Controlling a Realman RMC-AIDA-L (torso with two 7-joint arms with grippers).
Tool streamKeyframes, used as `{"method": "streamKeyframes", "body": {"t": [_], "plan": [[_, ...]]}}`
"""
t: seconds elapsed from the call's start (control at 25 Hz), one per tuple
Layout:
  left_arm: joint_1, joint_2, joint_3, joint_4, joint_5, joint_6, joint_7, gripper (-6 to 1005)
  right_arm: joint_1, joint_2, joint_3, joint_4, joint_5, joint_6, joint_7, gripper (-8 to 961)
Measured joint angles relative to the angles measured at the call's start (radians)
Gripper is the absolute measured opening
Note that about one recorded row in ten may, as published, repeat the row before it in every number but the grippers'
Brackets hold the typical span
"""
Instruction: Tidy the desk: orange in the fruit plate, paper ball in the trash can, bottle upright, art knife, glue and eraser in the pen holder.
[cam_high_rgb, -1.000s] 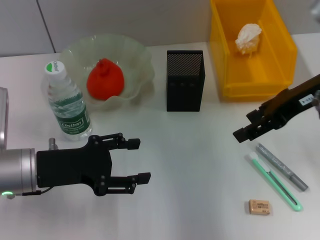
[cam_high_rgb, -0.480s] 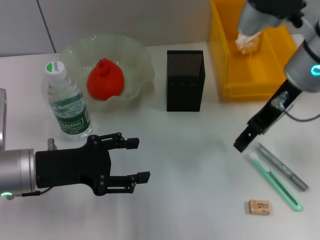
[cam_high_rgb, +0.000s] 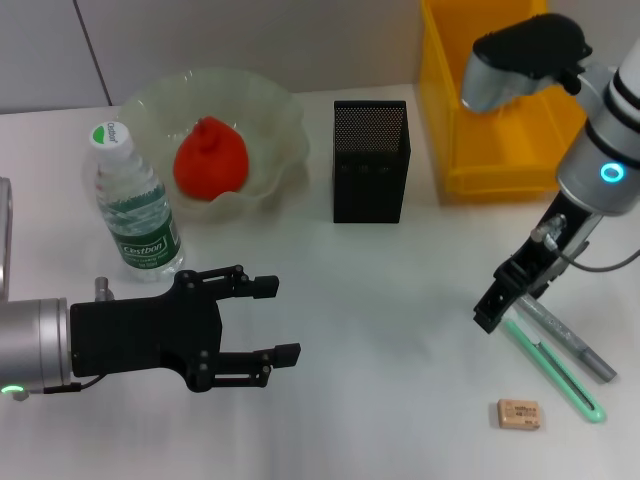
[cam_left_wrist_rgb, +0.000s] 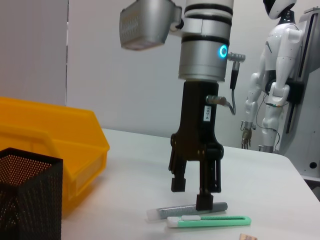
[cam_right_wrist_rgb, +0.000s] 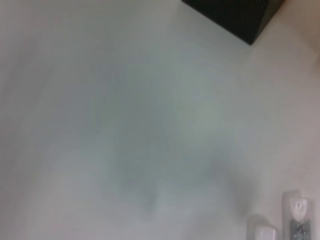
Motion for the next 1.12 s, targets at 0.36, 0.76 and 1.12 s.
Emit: {"method": "streamKeyframes", "body": {"t": [0.36, 0.76, 1.12], "plan": [[0.001, 0.002, 0.0, 0.0, 0.0, -0.004, 0.0, 798, -0.027, 0.0, -0.011, 0.034, -0.001, 0.05, -0.006, 797], [0.002, 0.002, 0.0, 0.0, 0.0, -0.006, 0.0, 798, -0.052, 0.001, -0.056, 0.038, 0.005, 0.094, -0.013, 793], [0.002, 0.002, 0.0, 0.0, -0.001, -0.007, 0.0, 798, -0.055, 0.002, -0.058, 0.05, 0.021, 0.107, -0.029, 788]]}}
